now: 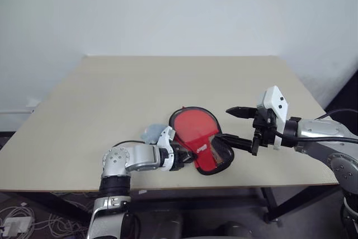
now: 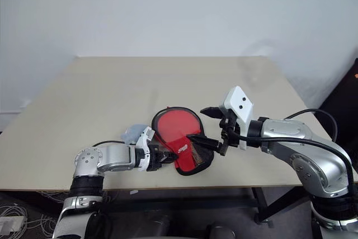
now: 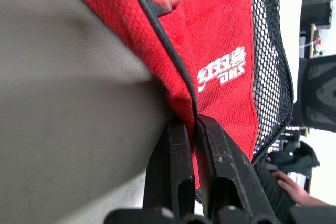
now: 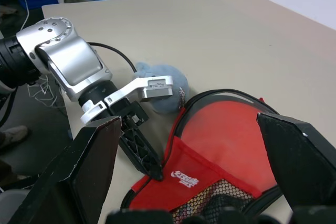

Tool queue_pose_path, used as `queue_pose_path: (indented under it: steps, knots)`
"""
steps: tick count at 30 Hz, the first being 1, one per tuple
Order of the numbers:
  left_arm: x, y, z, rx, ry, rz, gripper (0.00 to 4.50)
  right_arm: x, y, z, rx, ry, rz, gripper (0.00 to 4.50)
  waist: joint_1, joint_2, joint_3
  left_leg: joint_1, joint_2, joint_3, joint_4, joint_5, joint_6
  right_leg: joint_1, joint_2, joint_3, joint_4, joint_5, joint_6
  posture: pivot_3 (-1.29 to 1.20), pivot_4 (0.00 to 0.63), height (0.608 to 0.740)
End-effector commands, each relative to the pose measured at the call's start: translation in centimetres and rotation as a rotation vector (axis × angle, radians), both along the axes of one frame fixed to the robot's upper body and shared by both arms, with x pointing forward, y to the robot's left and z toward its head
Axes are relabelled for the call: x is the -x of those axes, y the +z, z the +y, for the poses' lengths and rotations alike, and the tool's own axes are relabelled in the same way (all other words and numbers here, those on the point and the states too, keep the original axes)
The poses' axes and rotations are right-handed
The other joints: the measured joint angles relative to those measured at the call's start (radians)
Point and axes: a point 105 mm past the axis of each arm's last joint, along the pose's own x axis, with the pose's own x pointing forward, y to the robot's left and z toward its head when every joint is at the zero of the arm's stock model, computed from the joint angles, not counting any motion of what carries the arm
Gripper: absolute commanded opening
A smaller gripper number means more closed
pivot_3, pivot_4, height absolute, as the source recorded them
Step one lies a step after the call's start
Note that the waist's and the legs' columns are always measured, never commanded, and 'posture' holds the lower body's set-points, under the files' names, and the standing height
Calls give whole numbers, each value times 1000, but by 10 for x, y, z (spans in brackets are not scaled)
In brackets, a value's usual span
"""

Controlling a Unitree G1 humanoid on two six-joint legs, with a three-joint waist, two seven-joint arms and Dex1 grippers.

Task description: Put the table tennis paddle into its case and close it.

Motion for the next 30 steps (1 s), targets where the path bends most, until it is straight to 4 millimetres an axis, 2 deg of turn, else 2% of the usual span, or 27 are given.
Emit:
queue_pose_path:
  steps: [1, 3, 8, 11, 15, 19, 30]
  knots:
    - [6, -19, 16, -107, -9, 50, 23, 0, 14, 3, -15, 12, -58, 4500, 0, -3, 3, 0, 0, 0, 1, 0, 1, 0, -2, -3, 0, 1, 1, 0, 0, 715]
    - [7, -9, 12, -61, -50, 24, 23, -1, 14, 3, -15, 12, -58, 4500, 0, -5, 5, 0, -1, 0, 1, -1, 2, -1, -10, -12, 0, 2, 3, 0, 0, 715]
    - [18, 17, 3, 42, -219, -49, 23, -3, 14, 4, -14, 22, -55, 4500, 0, -7, 10, -2, -1, -1, 1, -1, 3, -6, -11, -15, 0, 3, 6, 0, 0, 715]
    - [24, 25, 6, 53, -292, -74, 23, -4, 14, 4, -14, 26, -54, 4500, 0, -5, 13, -3, -1, -3, 0, 10, 21, -10, -6, -15, 2, 1, 4, 0, 0, 715]
    - [42, 39, 10, 52, -453, -109, 23, -1, 8, 3, 13, 51, -35, 4500, 1, -7, 17, -7, -2, -2, 1, 10, 25, -13, -6, -10, 0, -2, 8, 0, 0, 715]
    - [46, 44, 10, 56, -522, -112, 23, 3, -1, -2, 68, 84, -12, 4500, 8, -7, 17, -21, -7, -1, 5, 9, 28, -26, -9, -6, 0, -4, 10, 0, 0, 715]
    - [59, 49, 5, 73, -625, -117, 23, 20, -33, -28, 287, 218, 36, 4500, 7, -10, 24, -20, -10, 4, 10, 6, 32, -24, -11, -1, 2, -6, 16, 0, 0, 715]
